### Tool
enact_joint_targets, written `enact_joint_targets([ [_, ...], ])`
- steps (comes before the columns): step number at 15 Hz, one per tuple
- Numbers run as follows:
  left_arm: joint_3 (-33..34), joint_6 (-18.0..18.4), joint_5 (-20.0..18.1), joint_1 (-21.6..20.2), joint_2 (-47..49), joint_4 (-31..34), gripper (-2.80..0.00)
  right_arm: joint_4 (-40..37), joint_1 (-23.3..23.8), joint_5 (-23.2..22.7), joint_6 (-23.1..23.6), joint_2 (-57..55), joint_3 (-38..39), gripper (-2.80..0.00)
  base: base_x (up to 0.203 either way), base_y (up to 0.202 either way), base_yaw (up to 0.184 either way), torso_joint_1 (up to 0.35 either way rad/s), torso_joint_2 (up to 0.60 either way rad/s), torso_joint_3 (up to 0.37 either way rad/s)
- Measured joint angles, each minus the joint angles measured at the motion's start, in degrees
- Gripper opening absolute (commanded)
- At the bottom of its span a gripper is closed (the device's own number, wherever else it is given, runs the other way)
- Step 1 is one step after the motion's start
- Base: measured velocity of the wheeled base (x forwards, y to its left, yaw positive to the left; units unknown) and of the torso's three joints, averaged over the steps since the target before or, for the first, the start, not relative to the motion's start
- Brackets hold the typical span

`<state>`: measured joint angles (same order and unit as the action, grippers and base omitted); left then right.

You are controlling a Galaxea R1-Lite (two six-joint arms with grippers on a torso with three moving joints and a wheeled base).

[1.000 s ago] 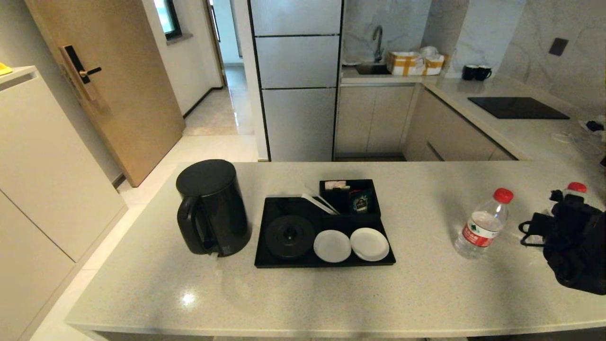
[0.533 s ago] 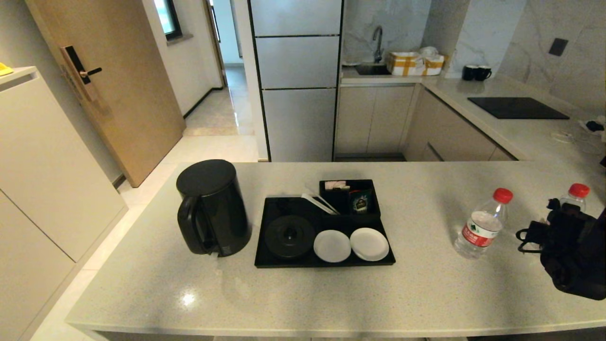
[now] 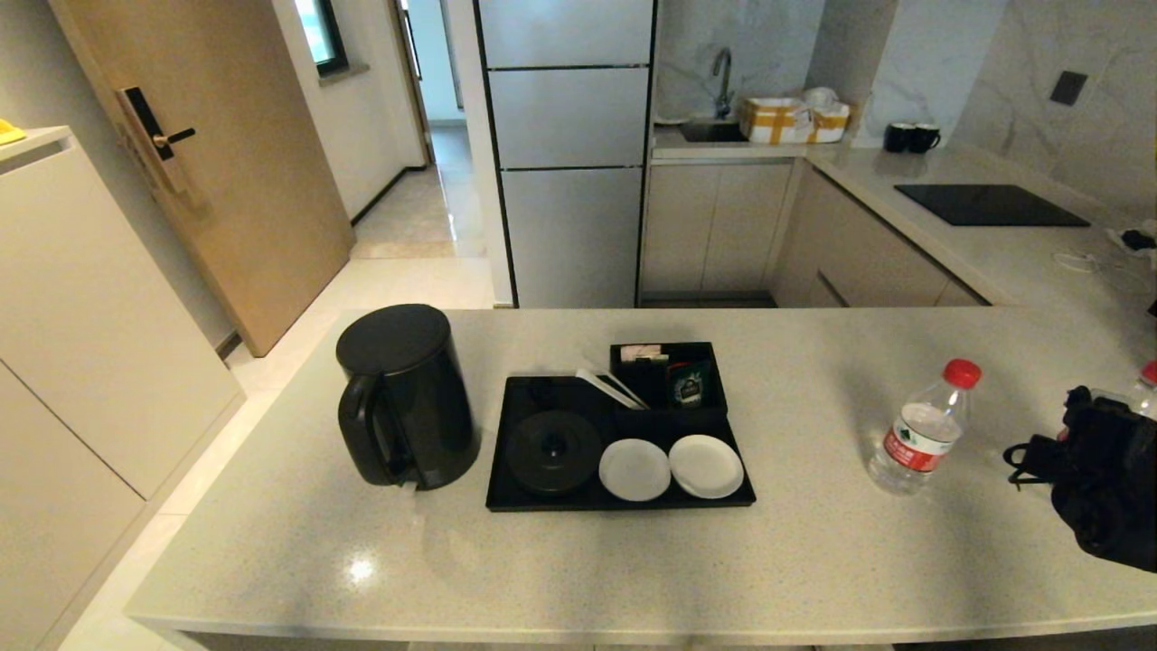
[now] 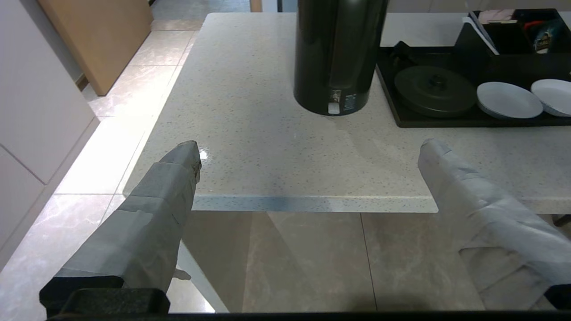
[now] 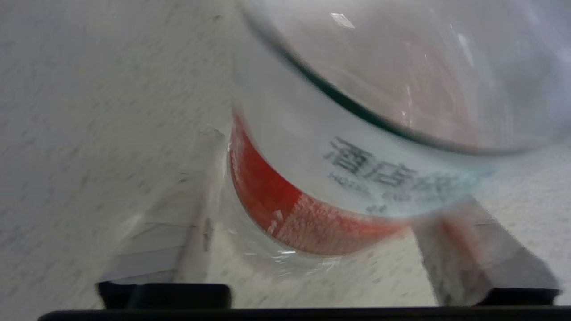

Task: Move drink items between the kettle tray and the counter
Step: Place it on the right, then return the bottled water to its original position

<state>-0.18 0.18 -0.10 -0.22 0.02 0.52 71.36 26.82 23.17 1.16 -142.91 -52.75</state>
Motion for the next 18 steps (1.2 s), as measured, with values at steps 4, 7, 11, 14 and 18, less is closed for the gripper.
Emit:
enact_joint_targets([
  [4,0.0,0.0,0.0,0.0,0.0,0.0,0.0,0.2,0.2,-0.5,0.0,2.5,1.5,0.0,0.0,0.0,0.0,0.0,0.0,0.0],
  [7,0.0,0.0,0.0,0.1,0.0,0.0,0.0,0.3,0.2,-1.6,0.0,5.6,4.4,0.0,0.0,0.0,0.0,0.0,0.0,0.0],
  [11,0.0,0.0,0.0,0.0,0.0,0.0,0.0,0.4,0.1,-2.8,0.0,12.5,9.6,0.0,0.0,0.0,0.0,0.0,0.0,0.0],
  [14,0.0,0.0,0.0,0.0,0.0,0.0,0.0,0.5,-0.1,-3.2,0.0,16.6,12.7,-2.8,0.0,0.0,0.0,0.0,0.0,0.0],
  [18,0.0,0.0,0.0,0.0,0.0,0.0,0.0,1.0,-0.7,-3.4,0.0,21.8,17.9,-2.8,0.0,0.0,0.0,0.0,0.0,0.0],
])
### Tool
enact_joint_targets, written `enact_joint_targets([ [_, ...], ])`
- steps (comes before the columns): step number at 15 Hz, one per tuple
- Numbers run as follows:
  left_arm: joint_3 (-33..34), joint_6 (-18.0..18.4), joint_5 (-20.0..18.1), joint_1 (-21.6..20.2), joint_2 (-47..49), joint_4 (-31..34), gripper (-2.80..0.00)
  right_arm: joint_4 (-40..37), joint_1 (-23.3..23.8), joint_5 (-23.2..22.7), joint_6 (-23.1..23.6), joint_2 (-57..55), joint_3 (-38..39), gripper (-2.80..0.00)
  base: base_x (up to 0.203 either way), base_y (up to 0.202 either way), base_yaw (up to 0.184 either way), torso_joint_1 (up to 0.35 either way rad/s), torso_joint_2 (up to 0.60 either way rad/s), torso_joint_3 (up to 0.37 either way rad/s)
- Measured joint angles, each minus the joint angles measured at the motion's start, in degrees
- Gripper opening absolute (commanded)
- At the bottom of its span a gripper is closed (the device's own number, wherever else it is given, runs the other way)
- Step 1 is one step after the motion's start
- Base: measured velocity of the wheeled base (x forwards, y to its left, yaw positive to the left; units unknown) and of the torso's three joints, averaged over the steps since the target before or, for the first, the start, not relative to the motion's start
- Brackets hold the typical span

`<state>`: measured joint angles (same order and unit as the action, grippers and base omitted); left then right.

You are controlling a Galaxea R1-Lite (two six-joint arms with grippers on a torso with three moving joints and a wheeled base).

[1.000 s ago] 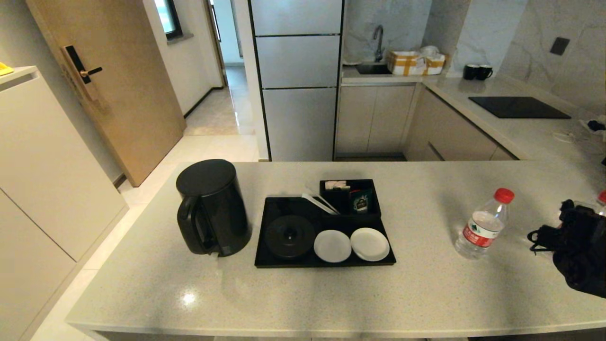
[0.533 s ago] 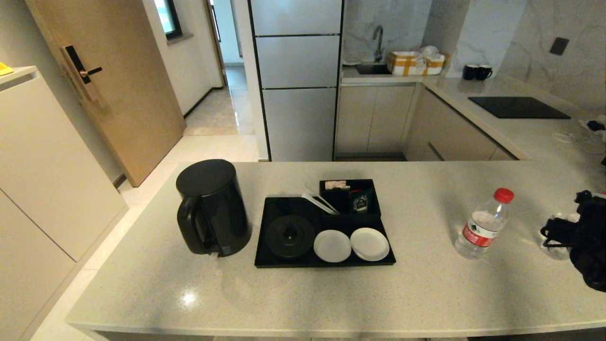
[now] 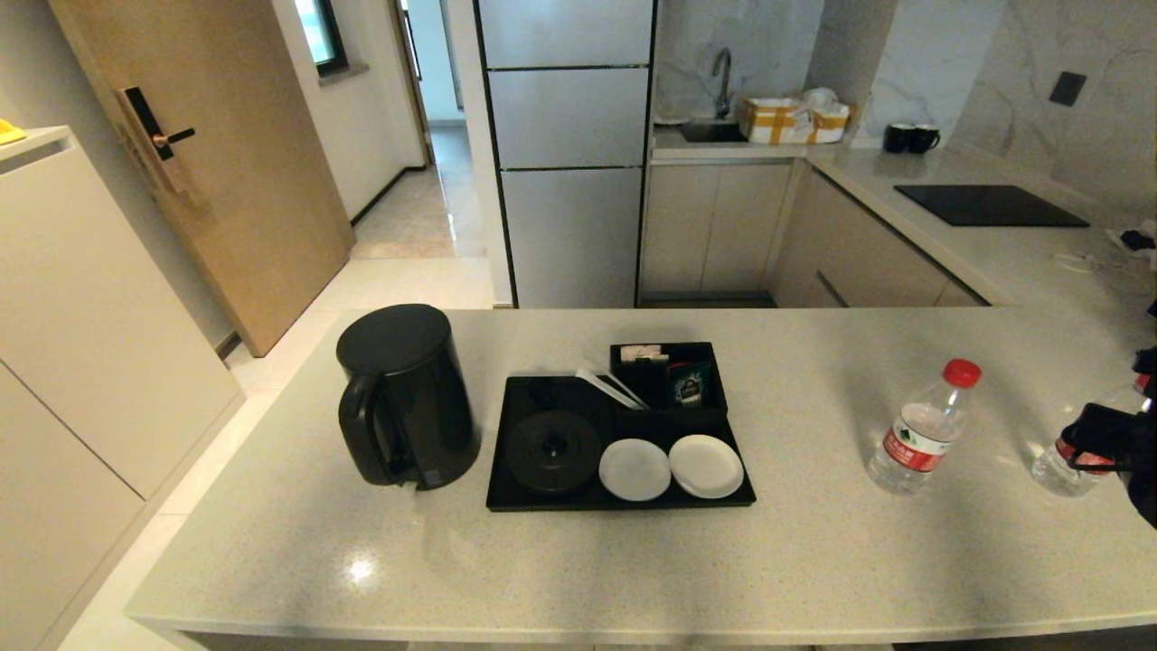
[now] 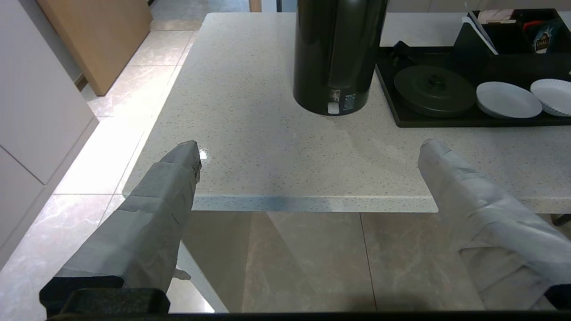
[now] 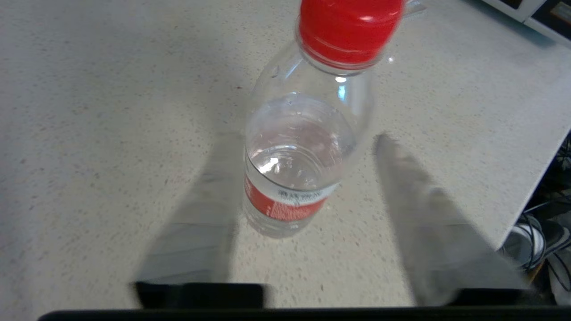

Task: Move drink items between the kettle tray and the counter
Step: Return the bottled water to its original position

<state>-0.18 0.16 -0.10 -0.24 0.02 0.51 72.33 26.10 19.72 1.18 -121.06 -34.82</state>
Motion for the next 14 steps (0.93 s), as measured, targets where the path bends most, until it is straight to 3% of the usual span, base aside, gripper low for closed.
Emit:
enact_joint_targets([
  [5,0.0,0.0,0.0,0.0,0.0,0.0,0.0,-0.4,-0.2,-0.6,0.2,4.6,2.4,-2.8,0.0,0.0,0.0,0.0,0.0,0.0],
  [9,0.0,0.0,0.0,0.0,0.0,0.0,0.0,-7.9,-1.6,-5.8,0.1,13.7,3.2,-2.8,0.0,0.0,0.0,0.0,0.0,0.0],
  [11,0.0,0.0,0.0,0.0,0.0,0.0,0.0,-18.7,-4.1,-10.1,-1.4,23.0,1.0,-2.8,0.0,0.0,0.0,0.0,0.0,0.0],
  [14,0.0,-0.1,0.0,0.0,0.0,-0.1,0.0,-45.0,-10.3,-16.9,-6.8,37.9,-11.0,-2.8,0.0,0.0,0.0,0.0,0.0,0.0],
])
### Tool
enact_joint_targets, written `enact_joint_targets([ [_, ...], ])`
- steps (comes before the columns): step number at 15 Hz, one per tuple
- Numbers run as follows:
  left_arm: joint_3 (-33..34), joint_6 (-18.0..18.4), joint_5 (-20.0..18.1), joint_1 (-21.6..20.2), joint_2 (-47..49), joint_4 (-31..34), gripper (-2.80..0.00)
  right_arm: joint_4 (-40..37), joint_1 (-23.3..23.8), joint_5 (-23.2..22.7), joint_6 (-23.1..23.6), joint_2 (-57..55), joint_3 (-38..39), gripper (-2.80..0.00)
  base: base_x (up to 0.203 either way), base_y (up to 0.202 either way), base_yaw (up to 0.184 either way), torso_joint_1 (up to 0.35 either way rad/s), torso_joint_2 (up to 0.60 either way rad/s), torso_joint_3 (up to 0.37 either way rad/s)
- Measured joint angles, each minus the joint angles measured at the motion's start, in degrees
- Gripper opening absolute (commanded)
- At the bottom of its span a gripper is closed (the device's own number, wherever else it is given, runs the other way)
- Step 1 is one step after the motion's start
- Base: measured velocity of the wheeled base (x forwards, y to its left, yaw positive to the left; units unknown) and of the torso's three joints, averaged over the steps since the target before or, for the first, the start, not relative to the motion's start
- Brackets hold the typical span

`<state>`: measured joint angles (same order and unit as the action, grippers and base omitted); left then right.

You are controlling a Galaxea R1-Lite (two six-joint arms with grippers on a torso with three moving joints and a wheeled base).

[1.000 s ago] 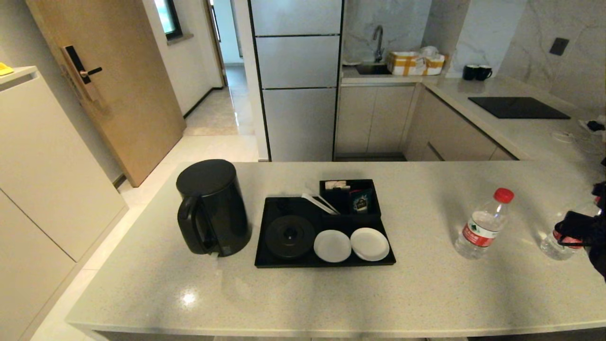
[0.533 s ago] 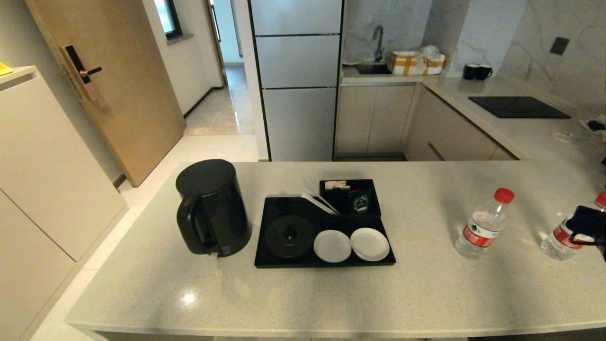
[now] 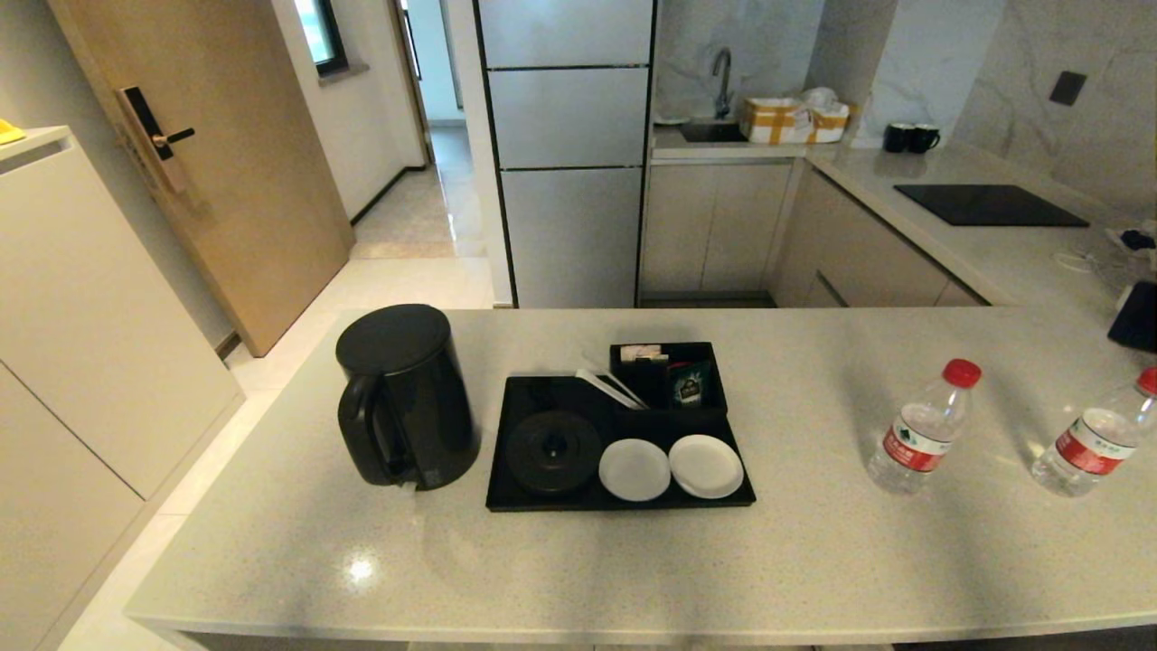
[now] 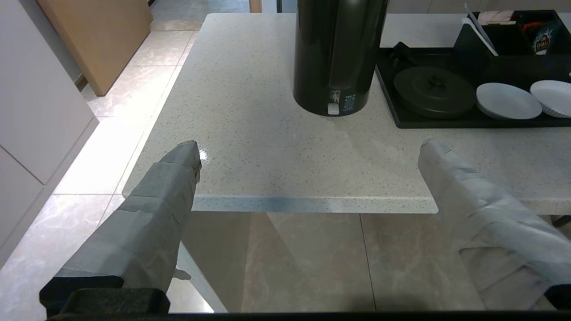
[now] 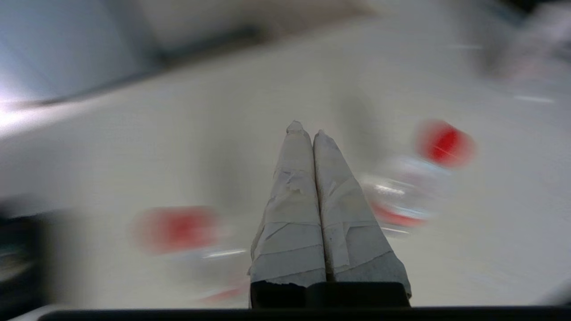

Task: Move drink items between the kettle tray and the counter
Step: Return the bottled water to its original position

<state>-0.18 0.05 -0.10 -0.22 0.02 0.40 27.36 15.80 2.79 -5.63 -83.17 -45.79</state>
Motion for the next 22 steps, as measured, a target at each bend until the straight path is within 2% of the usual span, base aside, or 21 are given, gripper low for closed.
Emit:
enact_joint_targets([
  [3,0.0,-0.2,0.0,0.0,0.0,-0.1,0.0,-26.5,-7.9,-4.7,-4.7,12.1,-11.0,-2.8,0.0,0.0,0.0,0.0,0.0,0.0],
  [5,0.1,-0.2,0.0,0.0,0.0,-0.1,0.0,-36.4,-10.3,-5.2,-4.8,16.6,-12.5,-2.8,0.0,0.0,0.0,0.0,0.0,0.0],
  [13,0.1,-0.3,0.0,0.0,0.0,-0.2,0.0,-40.8,-17.2,-2.3,-4.7,25.2,-10.6,-2.8,0.0,0.0,0.0,0.0,0.0,0.0],
  [19,0.1,-0.4,0.0,0.0,0.0,-0.3,0.0,-47.1,-18.1,7.4,-2.2,44.7,-0.2,-2.8,0.0,0.0,0.0,0.0,0.0,0.0],
  [22,0.1,-0.4,0.0,0.0,0.0,-0.5,0.0,-50.9,-17.4,9.3,0.9,57.7,7.0,-2.8,0.0,0.0,0.0,0.0,0.0,0.0],
])
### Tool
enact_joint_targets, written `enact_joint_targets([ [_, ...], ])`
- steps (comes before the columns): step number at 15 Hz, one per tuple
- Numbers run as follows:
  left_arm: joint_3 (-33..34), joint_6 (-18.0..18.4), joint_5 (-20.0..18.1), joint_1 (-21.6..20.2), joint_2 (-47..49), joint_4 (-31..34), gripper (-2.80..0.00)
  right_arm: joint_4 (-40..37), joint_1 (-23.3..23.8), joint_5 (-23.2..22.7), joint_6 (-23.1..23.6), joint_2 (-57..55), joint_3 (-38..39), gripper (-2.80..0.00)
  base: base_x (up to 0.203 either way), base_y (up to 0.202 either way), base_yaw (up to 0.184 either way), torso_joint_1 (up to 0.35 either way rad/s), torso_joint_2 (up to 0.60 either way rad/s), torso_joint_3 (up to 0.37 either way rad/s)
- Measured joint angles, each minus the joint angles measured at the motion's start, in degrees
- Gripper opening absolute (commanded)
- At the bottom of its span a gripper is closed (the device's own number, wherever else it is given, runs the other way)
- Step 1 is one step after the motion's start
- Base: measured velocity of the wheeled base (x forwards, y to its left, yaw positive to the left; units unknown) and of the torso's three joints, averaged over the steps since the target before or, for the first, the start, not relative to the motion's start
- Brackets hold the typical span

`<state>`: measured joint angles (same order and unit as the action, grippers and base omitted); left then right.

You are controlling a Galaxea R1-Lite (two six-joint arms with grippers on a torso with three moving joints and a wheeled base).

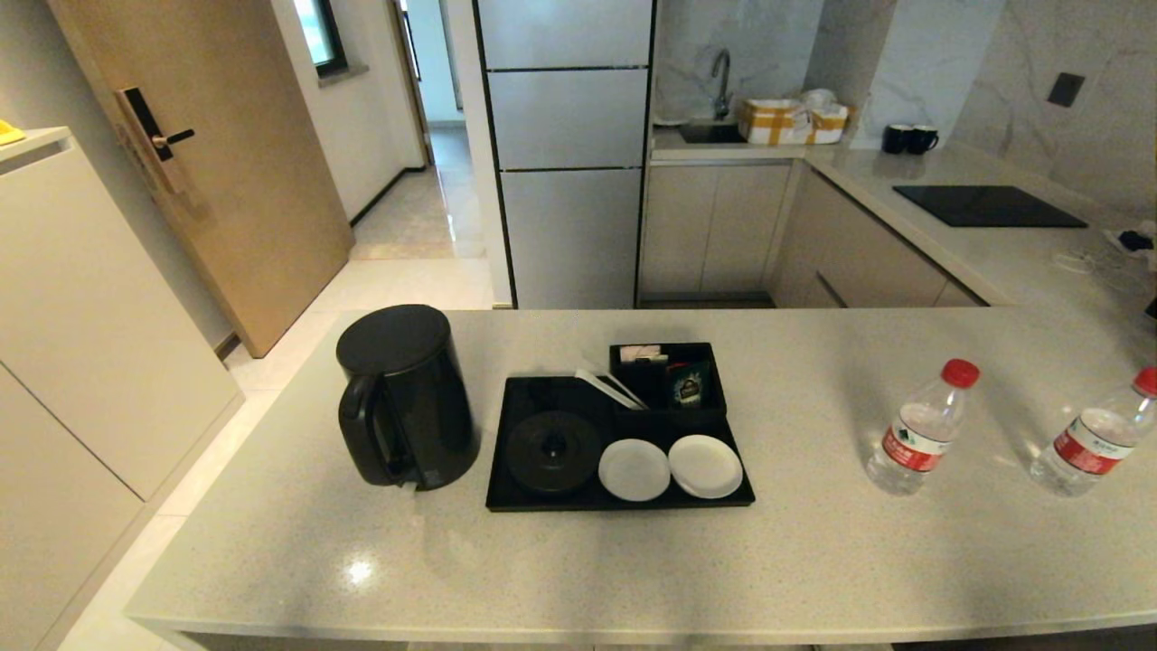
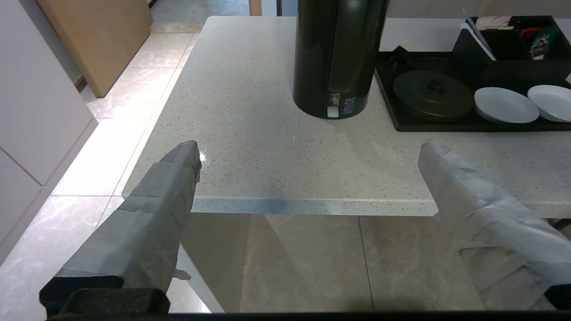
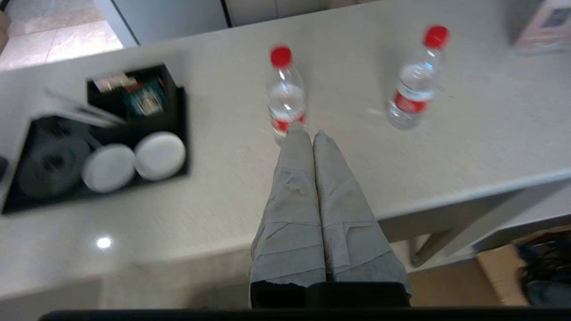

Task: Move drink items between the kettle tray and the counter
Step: Return the bottled water to its original position

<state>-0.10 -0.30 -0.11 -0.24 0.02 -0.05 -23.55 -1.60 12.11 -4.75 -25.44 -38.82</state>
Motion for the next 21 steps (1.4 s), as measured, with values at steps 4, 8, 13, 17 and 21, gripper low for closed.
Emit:
enact_joint_targets([
  [4,0.0,0.0,0.0,0.0,0.0,0.0,0.0,-6.7,1.3,2.5,2.3,17.3,12.1,-2.8,0.0,0.0,0.0,0.0,0.0,0.0],
  [8,0.0,-0.1,0.0,0.0,0.0,0.0,0.0,10.9,1.6,-2.4,6.3,24.0,30.4,-2.8,0.0,0.0,0.0,0.0,0.0,0.0],
  [13,0.0,-0.2,-0.1,0.0,0.0,0.0,0.0,15.9,1.6,-12.5,7.4,25.4,35.9,-2.8,0.0,0.0,0.0,0.0,0.0,0.0],
  [17,0.1,-0.2,-0.1,0.0,0.0,-0.2,0.0,15.7,1.6,-12.3,6.4,25.5,36.0,-2.8,0.0,0.0,0.0,0.0,0.0,0.0],
  [21,0.1,-0.3,-0.1,0.0,0.0,-0.2,0.0,15.5,1.6,-12.3,6.4,25.5,36.0,-2.8,0.0,0.0,0.0,0.0,0.0,0.0],
])
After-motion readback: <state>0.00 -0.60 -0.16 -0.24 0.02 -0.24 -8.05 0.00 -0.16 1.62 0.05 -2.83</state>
